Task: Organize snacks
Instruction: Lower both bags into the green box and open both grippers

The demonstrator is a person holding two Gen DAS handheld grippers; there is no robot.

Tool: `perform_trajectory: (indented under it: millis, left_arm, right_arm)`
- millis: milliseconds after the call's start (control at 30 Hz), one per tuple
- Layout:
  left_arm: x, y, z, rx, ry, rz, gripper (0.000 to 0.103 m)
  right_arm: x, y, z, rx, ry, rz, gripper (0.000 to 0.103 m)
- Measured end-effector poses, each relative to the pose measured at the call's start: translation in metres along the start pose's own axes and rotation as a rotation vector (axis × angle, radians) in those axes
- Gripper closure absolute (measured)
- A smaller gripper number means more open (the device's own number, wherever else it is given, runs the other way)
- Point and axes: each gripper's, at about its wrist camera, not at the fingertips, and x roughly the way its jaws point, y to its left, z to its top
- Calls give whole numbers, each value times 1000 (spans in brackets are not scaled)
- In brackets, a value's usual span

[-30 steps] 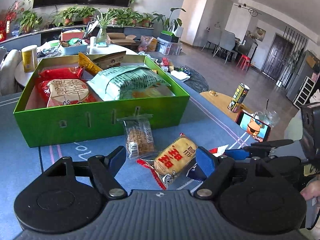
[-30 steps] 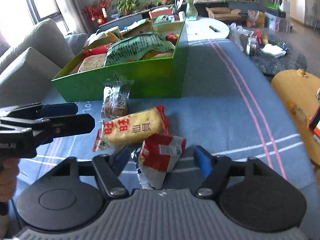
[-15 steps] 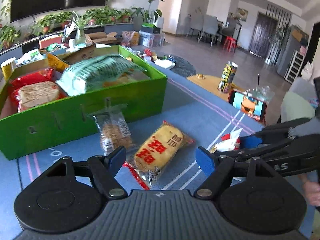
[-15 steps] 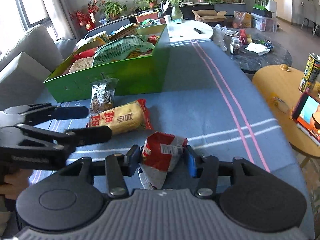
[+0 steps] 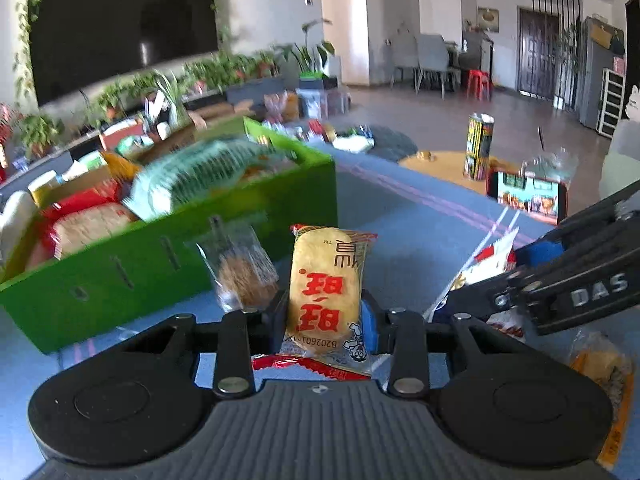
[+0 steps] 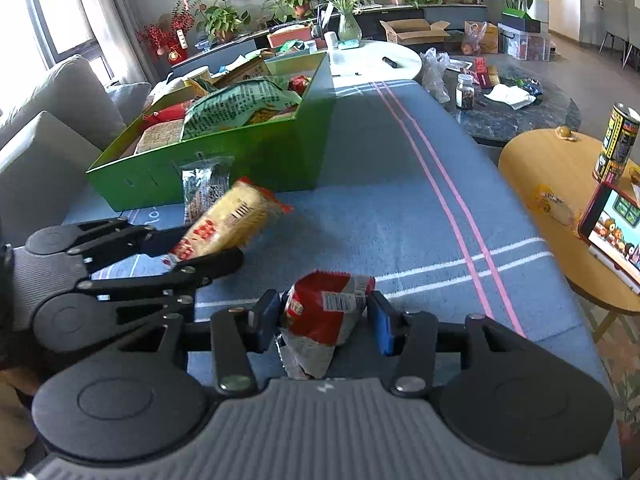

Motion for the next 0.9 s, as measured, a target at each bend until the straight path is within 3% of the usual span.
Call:
perform_trajectory:
  millis: [267,600,700,900]
  left_arm:
    - [-37,36,23,-104,-102,42,69]
    - [-46,105,31,-268,-109,177,69]
    - [-49,120,28,-310,-102,200,69]
    - [-47,127,20,-322,-87,211,69]
  right_arm:
    - [-6,17,24,-50,-50,37,3]
    - [-16,46,57,-130,-131,103,3]
    - [-20,36,55,-111,-159,76,3]
    - [4,5,35,3,-9,131,0]
